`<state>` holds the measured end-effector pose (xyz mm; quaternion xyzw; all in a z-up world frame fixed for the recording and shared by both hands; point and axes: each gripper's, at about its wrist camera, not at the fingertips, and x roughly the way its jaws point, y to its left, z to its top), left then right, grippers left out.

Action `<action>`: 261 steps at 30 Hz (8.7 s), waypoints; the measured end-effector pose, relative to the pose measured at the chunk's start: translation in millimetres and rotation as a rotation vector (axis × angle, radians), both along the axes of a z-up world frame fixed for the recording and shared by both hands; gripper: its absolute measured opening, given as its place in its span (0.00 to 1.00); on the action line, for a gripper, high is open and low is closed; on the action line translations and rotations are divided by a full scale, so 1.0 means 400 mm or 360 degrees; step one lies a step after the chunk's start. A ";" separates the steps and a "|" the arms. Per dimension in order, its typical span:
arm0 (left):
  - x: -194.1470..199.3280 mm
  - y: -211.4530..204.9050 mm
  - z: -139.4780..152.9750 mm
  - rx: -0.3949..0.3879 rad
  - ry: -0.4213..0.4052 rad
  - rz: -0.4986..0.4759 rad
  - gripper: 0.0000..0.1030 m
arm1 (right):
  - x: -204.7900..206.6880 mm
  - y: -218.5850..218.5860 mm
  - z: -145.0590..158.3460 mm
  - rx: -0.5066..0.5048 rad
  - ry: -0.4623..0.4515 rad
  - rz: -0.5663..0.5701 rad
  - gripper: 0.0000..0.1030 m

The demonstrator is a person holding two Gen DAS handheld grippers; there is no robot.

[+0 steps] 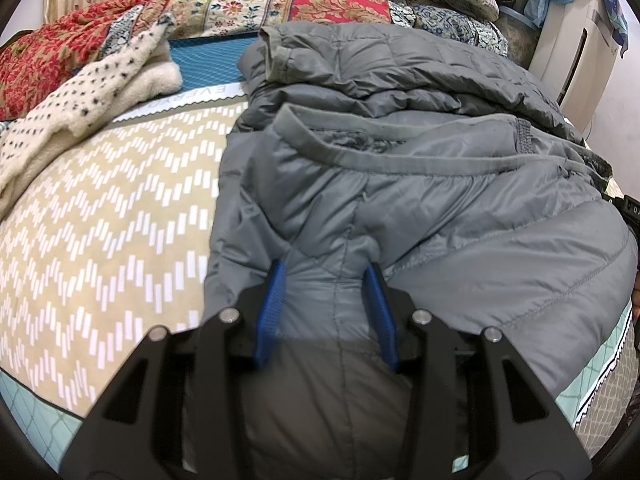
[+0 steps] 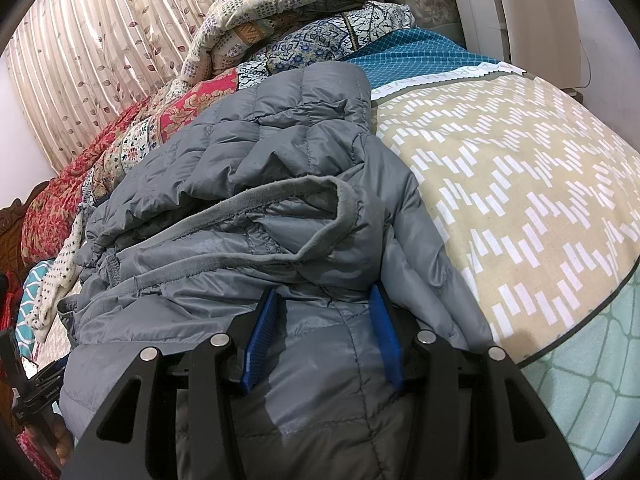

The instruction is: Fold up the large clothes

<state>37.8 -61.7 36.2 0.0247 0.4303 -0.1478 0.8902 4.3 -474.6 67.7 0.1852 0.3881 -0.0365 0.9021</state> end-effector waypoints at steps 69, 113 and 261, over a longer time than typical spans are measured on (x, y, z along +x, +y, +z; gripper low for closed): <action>0.002 0.001 -0.001 -0.0004 -0.0001 -0.0006 0.40 | -0.003 -0.008 0.002 0.0013 -0.0004 0.0001 0.08; 0.002 0.000 -0.001 -0.0007 -0.0001 -0.0008 0.40 | -0.006 -0.013 0.002 0.0018 -0.0005 0.0002 0.08; 0.003 -0.073 -0.010 -0.0067 0.0000 -0.0069 0.68 | -0.050 0.159 0.002 -0.0040 0.0007 0.0028 0.00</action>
